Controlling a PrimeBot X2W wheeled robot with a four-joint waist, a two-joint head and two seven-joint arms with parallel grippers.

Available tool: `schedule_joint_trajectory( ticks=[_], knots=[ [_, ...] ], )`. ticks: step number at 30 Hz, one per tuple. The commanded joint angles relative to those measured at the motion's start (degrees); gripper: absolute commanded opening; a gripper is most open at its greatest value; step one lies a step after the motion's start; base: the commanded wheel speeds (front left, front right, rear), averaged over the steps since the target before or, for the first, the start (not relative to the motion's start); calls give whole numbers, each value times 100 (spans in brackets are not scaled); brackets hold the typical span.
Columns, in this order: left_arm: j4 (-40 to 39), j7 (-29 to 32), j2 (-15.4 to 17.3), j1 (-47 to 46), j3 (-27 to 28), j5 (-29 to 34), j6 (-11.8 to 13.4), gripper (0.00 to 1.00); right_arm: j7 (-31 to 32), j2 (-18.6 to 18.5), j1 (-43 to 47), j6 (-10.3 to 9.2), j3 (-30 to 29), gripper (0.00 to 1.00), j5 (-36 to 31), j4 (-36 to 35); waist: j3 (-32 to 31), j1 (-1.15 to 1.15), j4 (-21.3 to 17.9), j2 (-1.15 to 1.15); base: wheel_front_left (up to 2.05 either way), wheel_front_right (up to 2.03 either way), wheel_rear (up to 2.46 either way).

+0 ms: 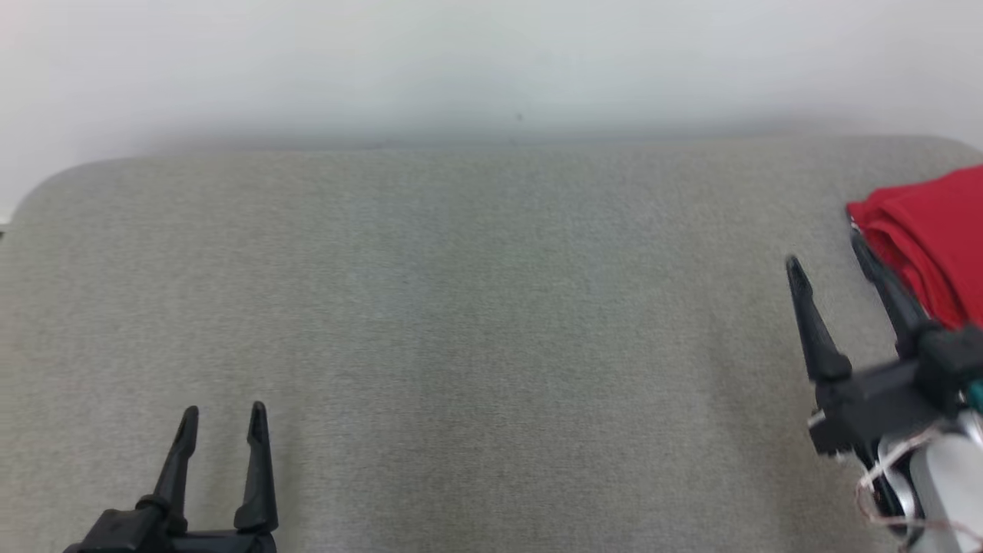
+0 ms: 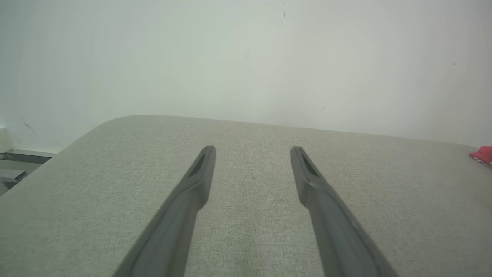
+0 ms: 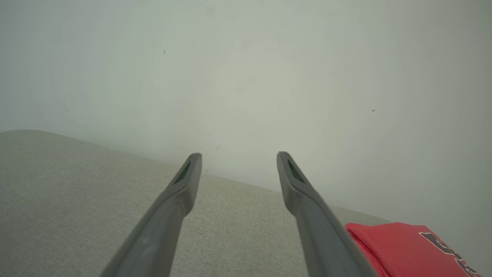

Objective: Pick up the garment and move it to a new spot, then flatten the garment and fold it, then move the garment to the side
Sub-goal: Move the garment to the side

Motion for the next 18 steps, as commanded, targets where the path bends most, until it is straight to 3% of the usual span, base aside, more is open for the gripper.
schedule_joint_trajectory(
  ticks=[1,9,18],
  knots=[
    [21,1,-16,47,-18,-19,-19,100,-25,58,162,-17,-112,100,-40,-76,-278,2,286,0,0,0,0],
    [120,0,-46,164,-46,-6,-46,100,-25,846,1670,-17,-705,100,-342,-827,-474,2,400,0,0,0,0],
    [285,0,-74,356,-50,-50,-91,100,-25,1580,2479,-17,-971,100,-649,-1202,-693,2,343,0,0,0,0]
  ],
)
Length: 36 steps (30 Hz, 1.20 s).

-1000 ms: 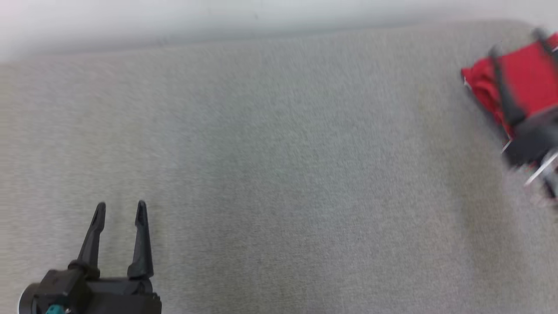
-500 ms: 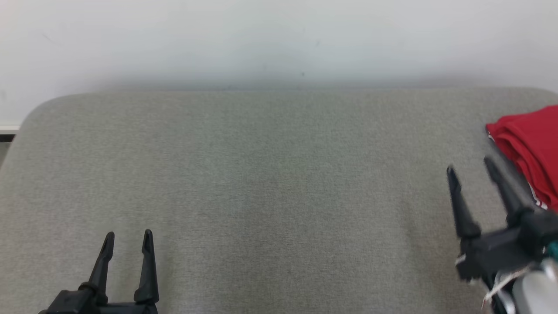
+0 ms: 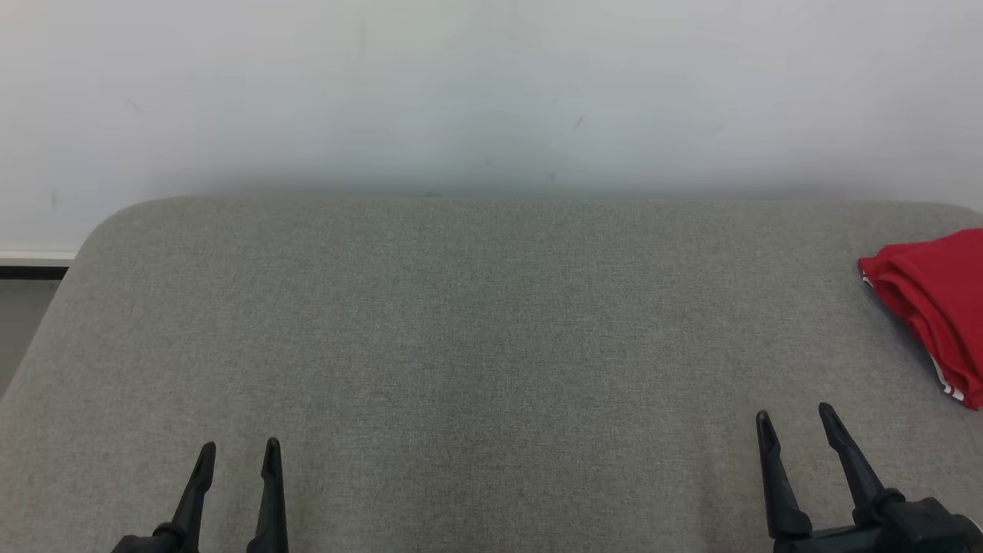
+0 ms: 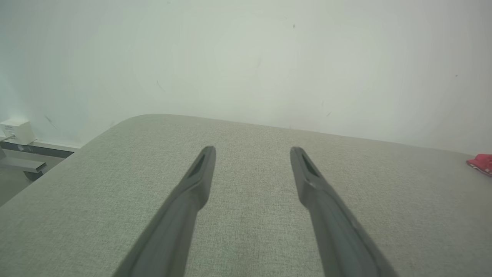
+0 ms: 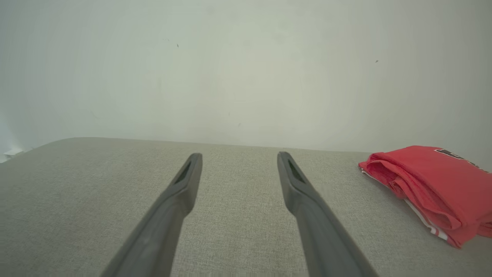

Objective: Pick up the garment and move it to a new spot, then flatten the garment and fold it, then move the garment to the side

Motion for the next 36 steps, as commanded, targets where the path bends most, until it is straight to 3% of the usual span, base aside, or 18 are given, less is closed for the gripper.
schedule_joint_trajectory(
  ticks=[1,16,17,23,36],
  knots=[
    [28,0,-7,110,5,-26,-2,100,-25,47,70,-17,-64,100,-23,-59,-77,1,-13,0,0,0,0],
    [-24,0,-29,172,-10,-77,-82,100,-24,263,272,-17,-246,100,-129,-236,-177,1,-52,0,0,0,0],
    [-13,0,-17,105,-19,-25,-79,0,-1,246,216,0,-238,0,-100,-215,-177,1,-52,0,0,0,0],
    [300,21,-41,170,-33,-49,-80,0,44,271,315,0,-209,0,-48,97,-179,1,-54,0,0,0,0],
    [404,376,-44,-30,66,-1362,-107,0,327,245,96,-1,-231,0,1400,233,-166,1,-77,0,0,0,0]
  ],
)
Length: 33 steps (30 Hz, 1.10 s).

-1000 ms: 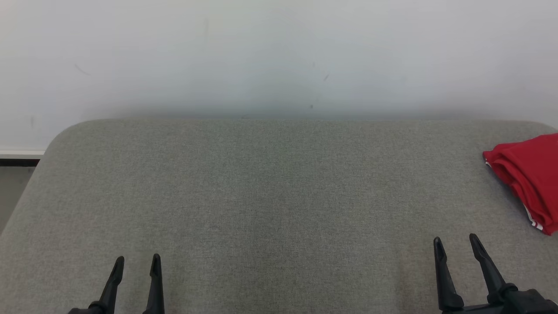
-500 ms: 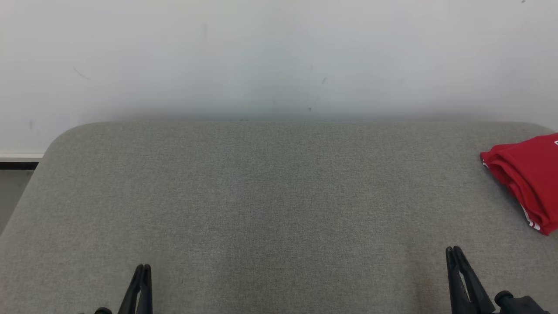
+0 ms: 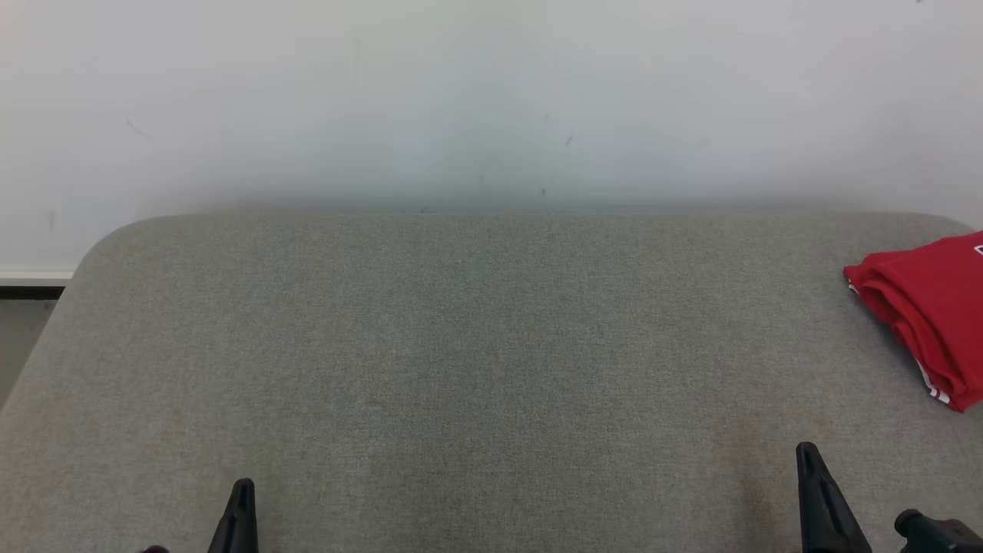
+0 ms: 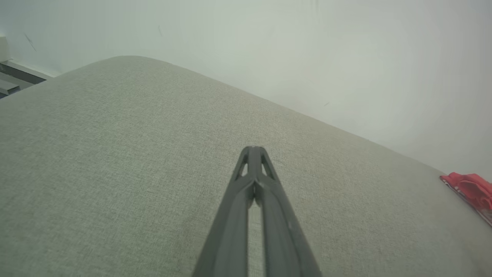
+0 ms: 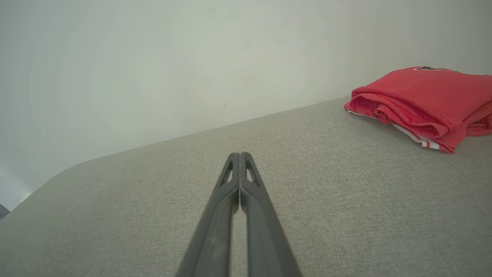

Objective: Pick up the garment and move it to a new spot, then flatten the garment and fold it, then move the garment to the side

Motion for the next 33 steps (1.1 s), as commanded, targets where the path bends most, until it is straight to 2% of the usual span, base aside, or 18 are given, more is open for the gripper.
schedule_joint_trajectory(
  ticks=[1,18,33],
  knots=[
    [-59,52,15,-183,43,-277,-9,0,51,-30,-161,-1,-22,0,290,-56,2,0,-3,0,0,0,0],
    [48,456,10,-407,141,-1834,-45,0,401,-47,-424,-3,-67,0,1979,112,19,0,-36,0,0,0,0],
    [132,761,6,-570,219,-2991,-66,0,674,-47,-611,-4,-115,0,3214,237,35,0,-64,0,0,0,0]
  ],
)
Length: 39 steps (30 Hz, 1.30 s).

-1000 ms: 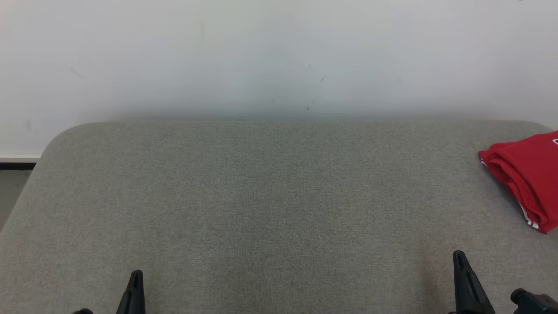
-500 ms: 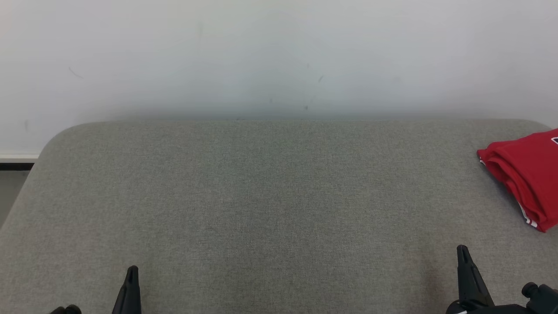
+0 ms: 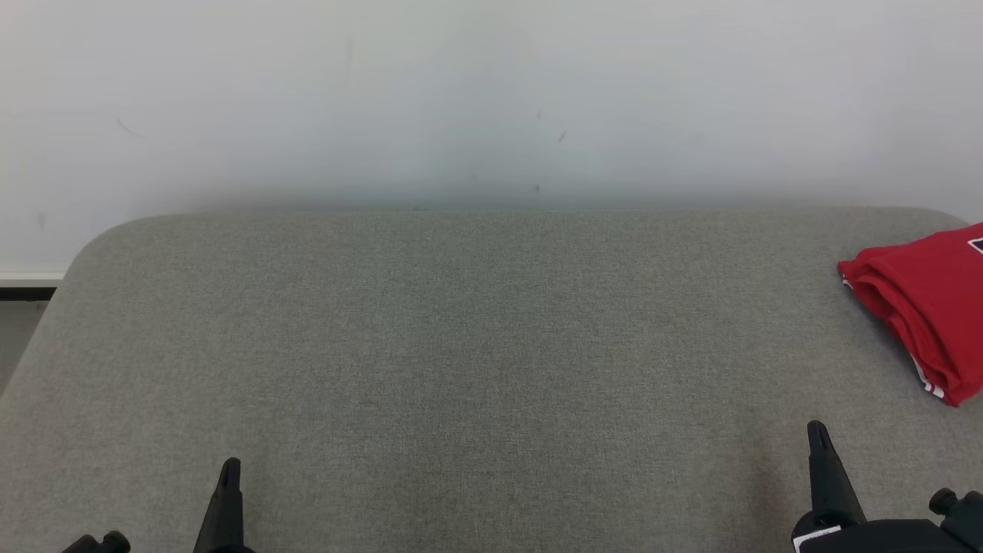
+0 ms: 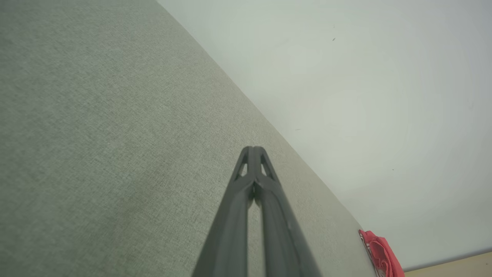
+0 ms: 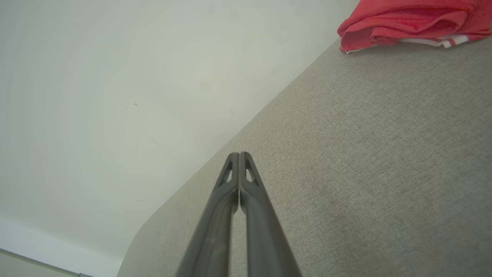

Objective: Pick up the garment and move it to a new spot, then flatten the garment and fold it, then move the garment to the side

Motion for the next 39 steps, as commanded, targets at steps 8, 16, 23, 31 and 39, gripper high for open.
schedule_joint_trajectory(
  ticks=[8,16,23,31,39],
  knots=[
    [-9,169,9,-210,68,-633,-27,0,140,-33,-189,-5,-50,0,664,8,8,0,-15,0,0,0,0],
    [31,302,7,-290,103,-1149,-41,0,264,-26,-277,-6,-78,0,1199,66,17,0,-30,0,0,0,0],
    [68,434,5,-354,136,-1629,-55,0,390,-18,-355,-6,-107,0,1709,117,25,0,-46,0,0,0,0],
    [99,549,3,-419,167,-2052,-53,0,500,-7,-417,-7,-136,0,2164,170,33,0,-61,0,0,0,0],
    [132,658,1,-478,197,-2470,-64,0,603,5,-496,-8,-164,0,2595,218,42,-1,-76,0,0,0,0]
  ],
)
